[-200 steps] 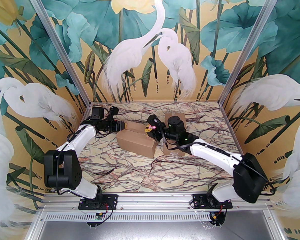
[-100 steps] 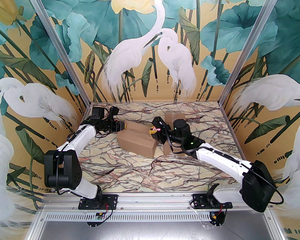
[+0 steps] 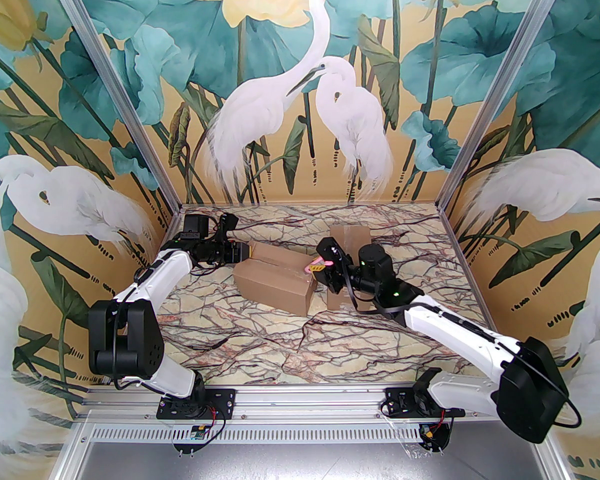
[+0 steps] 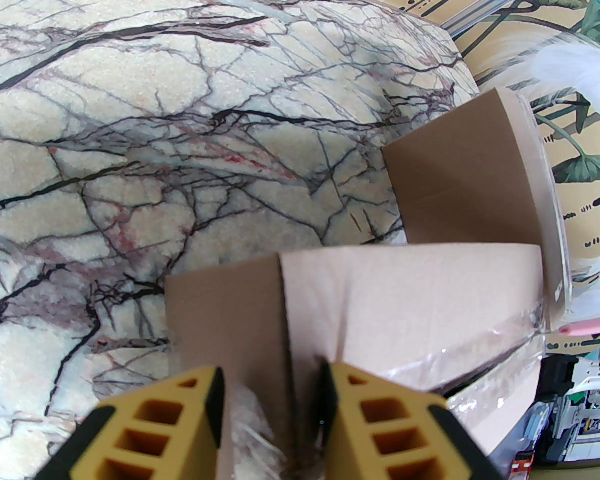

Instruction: Unpack the express box

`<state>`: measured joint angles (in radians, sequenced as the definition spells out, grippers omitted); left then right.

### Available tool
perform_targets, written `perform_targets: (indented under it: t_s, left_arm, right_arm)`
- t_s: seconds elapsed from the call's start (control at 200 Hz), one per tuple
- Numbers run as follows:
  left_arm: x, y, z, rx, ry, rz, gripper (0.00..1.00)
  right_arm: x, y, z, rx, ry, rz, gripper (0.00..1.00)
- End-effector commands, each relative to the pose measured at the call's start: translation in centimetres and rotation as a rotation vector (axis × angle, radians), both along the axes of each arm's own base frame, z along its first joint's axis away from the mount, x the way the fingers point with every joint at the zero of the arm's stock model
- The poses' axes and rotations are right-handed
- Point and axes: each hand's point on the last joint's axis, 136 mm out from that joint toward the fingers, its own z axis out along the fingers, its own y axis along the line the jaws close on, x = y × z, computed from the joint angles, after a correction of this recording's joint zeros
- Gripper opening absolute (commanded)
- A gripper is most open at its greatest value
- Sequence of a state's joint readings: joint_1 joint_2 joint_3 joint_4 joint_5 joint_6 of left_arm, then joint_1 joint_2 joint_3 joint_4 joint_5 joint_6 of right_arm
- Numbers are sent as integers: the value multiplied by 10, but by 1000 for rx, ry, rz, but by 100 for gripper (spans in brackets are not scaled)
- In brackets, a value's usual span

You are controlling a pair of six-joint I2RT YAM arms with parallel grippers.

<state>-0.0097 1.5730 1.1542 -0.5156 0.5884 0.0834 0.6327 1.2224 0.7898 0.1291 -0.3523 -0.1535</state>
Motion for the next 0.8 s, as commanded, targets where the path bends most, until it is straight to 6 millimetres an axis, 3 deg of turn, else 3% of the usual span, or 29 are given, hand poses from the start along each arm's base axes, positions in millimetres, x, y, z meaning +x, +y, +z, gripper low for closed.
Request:
perform_targets:
  t_s: [0.0,0.415,0.55,0.7,0.795]
  left_arm:
    - [-19,74,-76,319,215,198,37]
    - [-21,72,-74,306,210,193,37]
    - [-21,68,-67,284,202,196,37]
    - [-22,69,-45,272,161,225,39]
    - [-25,73,-35,284,148,257,40]
  right_arm:
    - [5,-36,-33,-99,89,-136,0]
    - [7,-43,-32,-78,70,-146,0]
    - [17,-44,-10,-22,16,-177,0]
    - [30,-41,23,77,-15,-218,0]
    - [36,-38,32,121,10,-235,0]
